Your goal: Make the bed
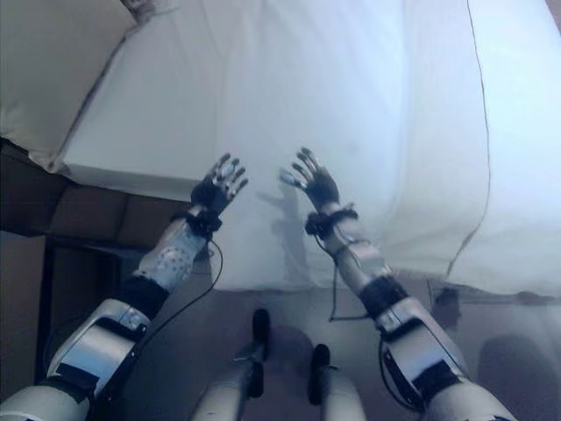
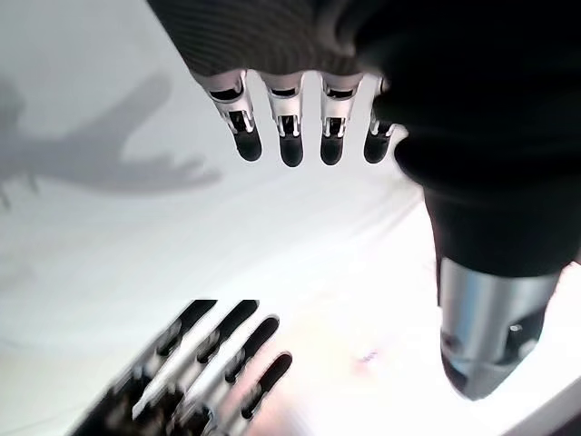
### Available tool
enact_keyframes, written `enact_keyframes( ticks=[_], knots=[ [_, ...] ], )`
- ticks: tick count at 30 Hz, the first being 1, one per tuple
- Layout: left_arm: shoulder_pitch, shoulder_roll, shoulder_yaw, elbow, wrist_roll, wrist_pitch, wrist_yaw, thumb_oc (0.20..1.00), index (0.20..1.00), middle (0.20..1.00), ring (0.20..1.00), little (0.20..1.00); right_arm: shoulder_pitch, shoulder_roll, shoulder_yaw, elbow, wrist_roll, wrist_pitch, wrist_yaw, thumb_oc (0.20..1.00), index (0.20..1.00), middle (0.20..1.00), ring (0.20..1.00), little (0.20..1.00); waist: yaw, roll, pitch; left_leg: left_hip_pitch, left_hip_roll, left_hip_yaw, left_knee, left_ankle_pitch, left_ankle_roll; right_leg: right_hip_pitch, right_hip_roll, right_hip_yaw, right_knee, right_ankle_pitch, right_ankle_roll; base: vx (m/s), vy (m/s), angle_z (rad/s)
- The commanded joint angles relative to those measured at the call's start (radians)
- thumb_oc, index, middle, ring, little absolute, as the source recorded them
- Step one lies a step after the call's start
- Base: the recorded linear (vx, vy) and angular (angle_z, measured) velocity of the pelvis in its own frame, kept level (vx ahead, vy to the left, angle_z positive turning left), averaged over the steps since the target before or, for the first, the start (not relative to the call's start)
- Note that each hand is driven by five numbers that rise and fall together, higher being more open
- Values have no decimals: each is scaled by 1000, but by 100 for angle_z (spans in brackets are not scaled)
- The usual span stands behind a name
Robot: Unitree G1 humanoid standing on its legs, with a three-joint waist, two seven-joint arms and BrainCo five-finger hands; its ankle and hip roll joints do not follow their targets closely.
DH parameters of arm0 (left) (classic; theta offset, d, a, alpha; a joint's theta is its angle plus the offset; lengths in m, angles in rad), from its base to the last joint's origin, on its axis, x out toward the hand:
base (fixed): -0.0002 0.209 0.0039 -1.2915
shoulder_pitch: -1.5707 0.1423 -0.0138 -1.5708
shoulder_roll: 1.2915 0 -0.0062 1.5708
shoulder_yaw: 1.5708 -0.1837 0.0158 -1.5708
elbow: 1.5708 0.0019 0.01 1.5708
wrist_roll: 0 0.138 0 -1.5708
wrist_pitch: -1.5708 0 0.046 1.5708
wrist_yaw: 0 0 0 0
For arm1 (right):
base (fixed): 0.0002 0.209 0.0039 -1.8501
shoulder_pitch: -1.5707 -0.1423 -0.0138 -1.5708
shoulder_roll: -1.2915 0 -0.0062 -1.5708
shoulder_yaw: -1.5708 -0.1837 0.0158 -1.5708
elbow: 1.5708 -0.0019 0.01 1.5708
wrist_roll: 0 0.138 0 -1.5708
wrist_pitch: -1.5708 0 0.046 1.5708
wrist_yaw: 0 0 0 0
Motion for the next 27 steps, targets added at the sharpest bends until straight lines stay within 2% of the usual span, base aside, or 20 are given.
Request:
enact_keyframes(
  ticks=[1, 2, 3, 4, 5, 7, 11, 16, 18, 22, 27],
  knots=[
    [-57, -31, 6, 67, -34, -3, 5, 1000, 1000, 1000, 1000, 1000, -14, -32, -22, 15, 83, -71, -17, 1000, 1000, 1000, 1000, 1000, -38, -19, 15, 21, -47, -33, 47, -98, -94, 4, 40, 26, -354, 255, 36, 198, -119, -17],
    [-89, -46, -7, 42, -77, -7, 2, 1000, 1000, 1000, 1000, 1000, -54, -39, -32, -6, 94, -74, -28, 1000, 1000, 1000, 1000, 1000, -37, -20, 24, 5, -55, -45, 74, -101, -98, 26, 25, 19, -353, 250, 36, 164, -156, 34],
    [-132, -85, -31, 33, -94, -8, -4, 1000, 1000, 1000, 1000, 1000, -96, -8, -16, 3, 140, -98, -38, 1000, 1000, 1000, 1000, 1000, -43, -18, 27, -24, -61, -54, 70, -97, -103, 7, 34, 14, -366, 283, 28, 97, -114, 72],
    [-134, -85, -31, 33, -94, -8, -3, 1000, 1000, 1000, 1000, 1000, -98, -9, -16, 4, 141, -98, -38, 1000, 1000, 1000, 1000, 1000, -44, -17, 27, -26, -61, -55, 70, -96, -103, 5, 35, 13, -367, 285, 27, 80, -146, 101],
    [-152, -94, -30, 60, -105, 9, -1, 1000, 1000, 1000, 1000, 1000, -136, 11, -19, 25, 163, -99, -46, 1000, 1000, 1000, 1000, 1000, -42, -20, 27, -50, -57, -62, 51, -84, -108, -2, 38, -21, -394, 307, 26, 63, -128, 68],
    [-170, -109, -22, 85, -122, 20, 0, 1000, 1000, 1000, 1000, 1000, -161, 22, -14, 50, 181, -100, -44, 1000, 1000, 1000, 1000, 1000, -43, -22, 27, -67, -56, -68, 40, -75, -110, -13, 40, -29, -403, 312, 23, 65, -133, 16],
    [-279, -133, -48, 168, -141, 43, 2, 1000, 1000, 1000, 1000, 1000, -274, 14, -2, 171, 196, -84, -73, 1000, 1000, 1000, 1000, 1000, -53, -12, 27, -140, -43, -92, -39, -20, -141, -86, 47, -64, -425, 314, 22, 51, -116, -3],
    [-363, -95, -77, 243, -99, 40, 18, 1000, 1000, 1000, 1000, 1000, -342, 3, 41, 270, 174, -55, -106, 1000, 1000, 1000, 1000, 1000, -62, 5, 27, -220, -37, -111, -96, 21, -155, -188, 56, -74, -423, 321, 20, 53, -69, 11],
    [-371, -89, -84, 258, -88, 45, 19, 1000, 1000, 1000, 1000, 1000, -353, -2, 62, 296, 161, -42, -106, 1000, 1000, 1000, 1000, 1000, -64, 7, 27, -224, -35, -121, -98, 1, -159, -195, 60, -64, -420, 303, 25, 102, -25, 1],
    [-388, -64, -84, 312, -82, 46, 40, 1000, 1000, 1000, 1000, 1000, -375, 7, 106, 371, 145, -12, -116, 1000, 1000, 1000, 1000, 1000, -68, 3, 27, -322, -37, -127, -75, -7, -156, -284, 64, -57, -414, 315, 23, 47, -21, 6],
    [-413, -24, -91, 401, -27, 10, 117, 1000, 1000, 1000, 1000, 1000, -362, 22, 151, 453, 127, 13, -139, 1000, 1000, 1000, 1000, 1000, -77, 2, 27, -389, -31, -120, -74, -1, -162, -352, 68, -51, -425, 332, 23, 15, -10, 1]
  ],
)
